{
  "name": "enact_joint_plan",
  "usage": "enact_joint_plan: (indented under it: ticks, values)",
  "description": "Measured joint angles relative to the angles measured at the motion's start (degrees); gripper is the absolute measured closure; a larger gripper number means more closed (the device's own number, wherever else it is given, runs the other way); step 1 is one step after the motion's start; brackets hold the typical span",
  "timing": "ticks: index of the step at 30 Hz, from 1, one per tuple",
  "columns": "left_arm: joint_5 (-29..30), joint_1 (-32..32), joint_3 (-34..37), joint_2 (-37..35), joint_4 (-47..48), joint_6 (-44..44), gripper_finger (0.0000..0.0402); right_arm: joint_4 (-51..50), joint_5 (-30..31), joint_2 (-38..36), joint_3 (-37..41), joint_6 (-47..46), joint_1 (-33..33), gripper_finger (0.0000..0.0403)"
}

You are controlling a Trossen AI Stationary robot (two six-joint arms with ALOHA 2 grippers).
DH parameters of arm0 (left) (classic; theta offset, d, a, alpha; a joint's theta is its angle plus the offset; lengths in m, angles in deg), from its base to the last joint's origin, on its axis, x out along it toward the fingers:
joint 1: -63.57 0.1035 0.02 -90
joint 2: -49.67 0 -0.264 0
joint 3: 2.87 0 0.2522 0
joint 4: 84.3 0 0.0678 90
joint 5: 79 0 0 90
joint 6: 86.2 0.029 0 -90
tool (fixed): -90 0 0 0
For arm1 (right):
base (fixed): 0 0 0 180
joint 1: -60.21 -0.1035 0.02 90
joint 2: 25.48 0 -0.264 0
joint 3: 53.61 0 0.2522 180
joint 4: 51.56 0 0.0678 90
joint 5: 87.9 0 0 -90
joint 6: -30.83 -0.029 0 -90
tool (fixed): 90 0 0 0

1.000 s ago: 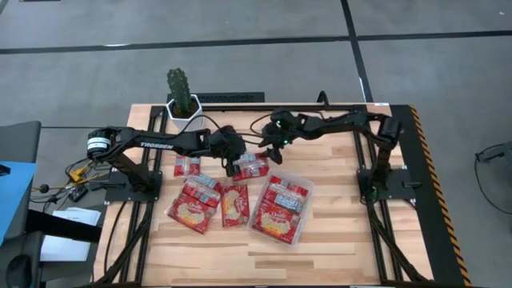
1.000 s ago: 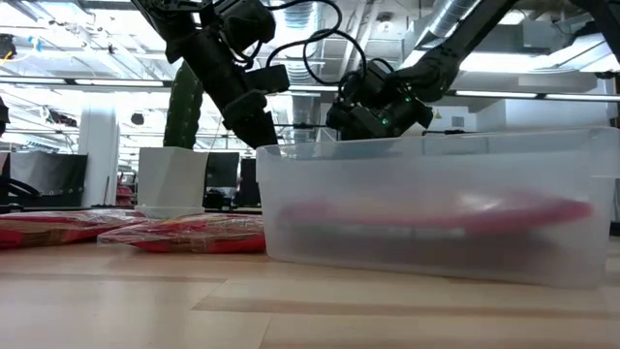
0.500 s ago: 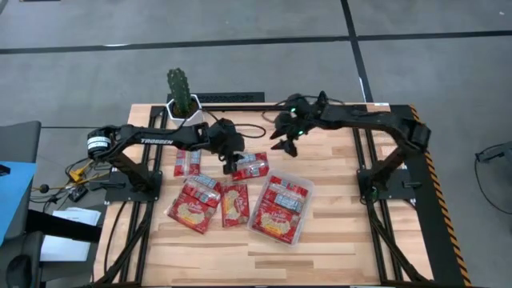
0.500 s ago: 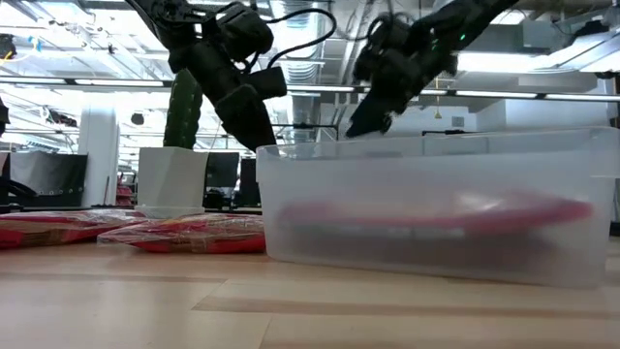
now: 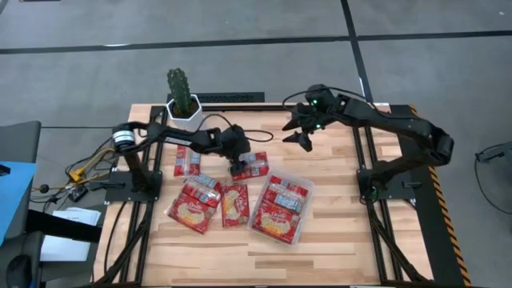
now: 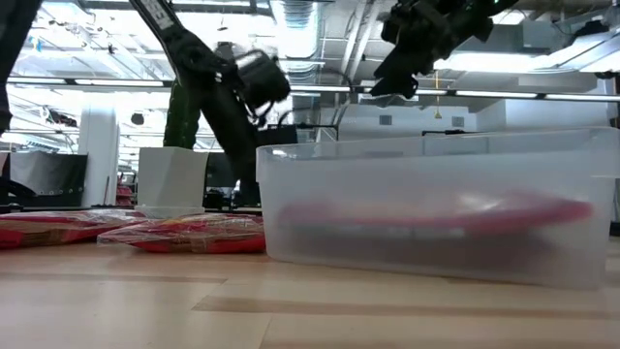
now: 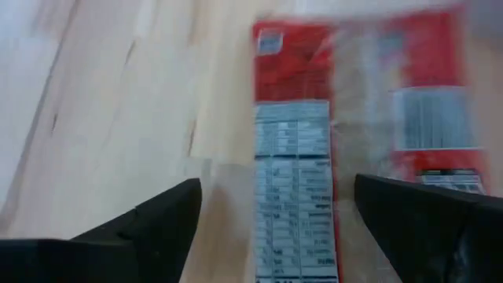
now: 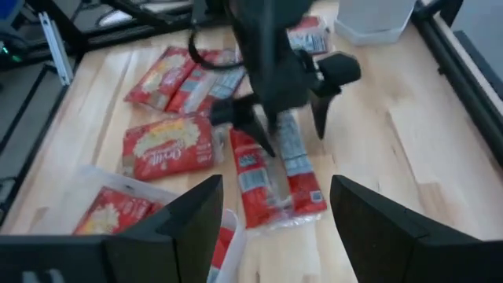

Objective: Sort popcorn bags into baskets
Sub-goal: Put the red popcorn bag into the transparent bin

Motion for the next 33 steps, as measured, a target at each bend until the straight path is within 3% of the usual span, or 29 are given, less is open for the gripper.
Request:
enact_joint_plan:
  ticks: [5, 9, 13, 18, 20, 33]
  values:
    - [-1.71, 0.17, -0.33, 4.2, 0.48, -0.46, 0.0081, -1.67, -0.07, -1.42, 0.01, -2.15, -0.17, 0.0143]
    - [-2.98, -0.37, -0.42, 4.99, 2.83, -1.98, 0.012, -1.95, -0.01, -2.42, 0.0, -3.25, -0.08, 0.0143]
    - [-3.63, -0.67, -0.46, 5.31, 4.77, -2.7, 0.0211, -1.97, 0.38, -3.62, 0.0, -3.53, -0.07, 0.0143]
    - [-4.34, -0.55, -0.48, 5.62, 4.68, -4.86, 0.0354, -2.38, 0.61, -5.54, 0.0, -5.16, -0.07, 0.0143]
    - [-4.29, -0.53, -0.69, 5.54, 4.66, -7.3, 0.0385, -2.64, 1.37, -6.5, 0.0, -5.72, -0.07, 0.0143]
    - [-1.87, -0.68, -14.53, 2.66, 18.08, -7.26, 0.0401, -8.33, 3.19, -18.3, 0.0, -7.73, 0.02, 0.0143]
